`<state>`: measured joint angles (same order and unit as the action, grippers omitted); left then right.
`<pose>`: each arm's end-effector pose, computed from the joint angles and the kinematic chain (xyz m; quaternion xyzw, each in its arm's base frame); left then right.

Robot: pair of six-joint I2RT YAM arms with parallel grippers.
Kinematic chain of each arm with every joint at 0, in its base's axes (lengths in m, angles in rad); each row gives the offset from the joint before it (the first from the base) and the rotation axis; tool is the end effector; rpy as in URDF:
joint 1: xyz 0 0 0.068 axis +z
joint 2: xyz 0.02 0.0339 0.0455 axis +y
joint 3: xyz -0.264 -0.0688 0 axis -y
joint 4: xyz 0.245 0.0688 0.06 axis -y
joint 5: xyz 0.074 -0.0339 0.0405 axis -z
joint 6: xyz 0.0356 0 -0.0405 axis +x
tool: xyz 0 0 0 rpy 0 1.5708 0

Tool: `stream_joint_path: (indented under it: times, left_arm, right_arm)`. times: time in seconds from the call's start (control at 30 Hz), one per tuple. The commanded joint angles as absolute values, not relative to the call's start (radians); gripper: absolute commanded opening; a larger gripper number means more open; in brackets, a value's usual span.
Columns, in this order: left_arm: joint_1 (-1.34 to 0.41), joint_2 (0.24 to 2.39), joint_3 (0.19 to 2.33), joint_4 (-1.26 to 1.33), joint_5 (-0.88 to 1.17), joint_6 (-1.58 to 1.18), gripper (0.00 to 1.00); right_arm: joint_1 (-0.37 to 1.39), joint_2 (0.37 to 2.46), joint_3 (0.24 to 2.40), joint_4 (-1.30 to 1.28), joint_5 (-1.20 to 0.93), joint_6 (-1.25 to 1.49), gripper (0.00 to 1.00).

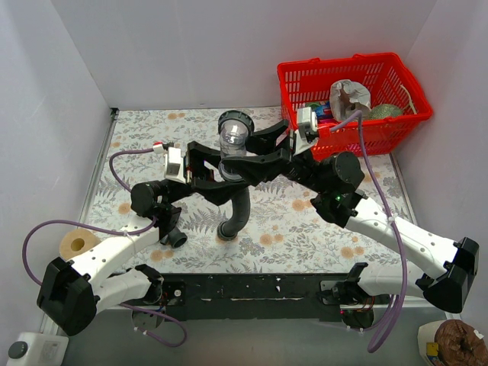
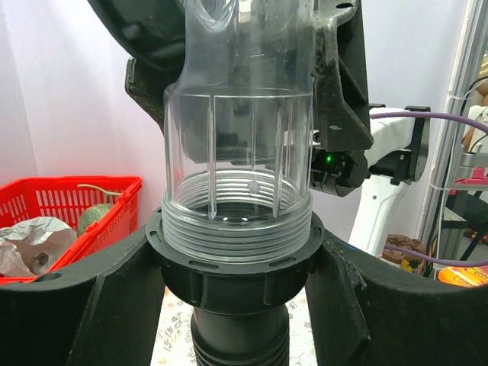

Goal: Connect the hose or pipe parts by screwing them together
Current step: Install the adaptor on the pipeline.

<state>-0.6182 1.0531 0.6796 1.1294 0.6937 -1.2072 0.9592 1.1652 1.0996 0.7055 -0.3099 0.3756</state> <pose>0.1605 -0.1421 0.3789 0.1905 0.4472 -0.7655 0.4215 0.1351 0.2116 0.4643 -0.2597 0.3850 0.6009 0.6506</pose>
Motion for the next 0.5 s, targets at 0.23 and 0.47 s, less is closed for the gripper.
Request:
stream_joint_path:
  times: [0.23,0.47]
  left_arm:
    - [-0.618,1.029,0.727,1.216,0.561,-1.123,0.00]
    - [-0.618,1.031,0.741,1.209,0.509,-1.086,0.00]
  right_arm:
    - [0.950,1.178,1.069,0.584,-0.318,0.400,0.01]
    - [0.950,1.184,1.072,0.529,-0.290,0.387,0.01]
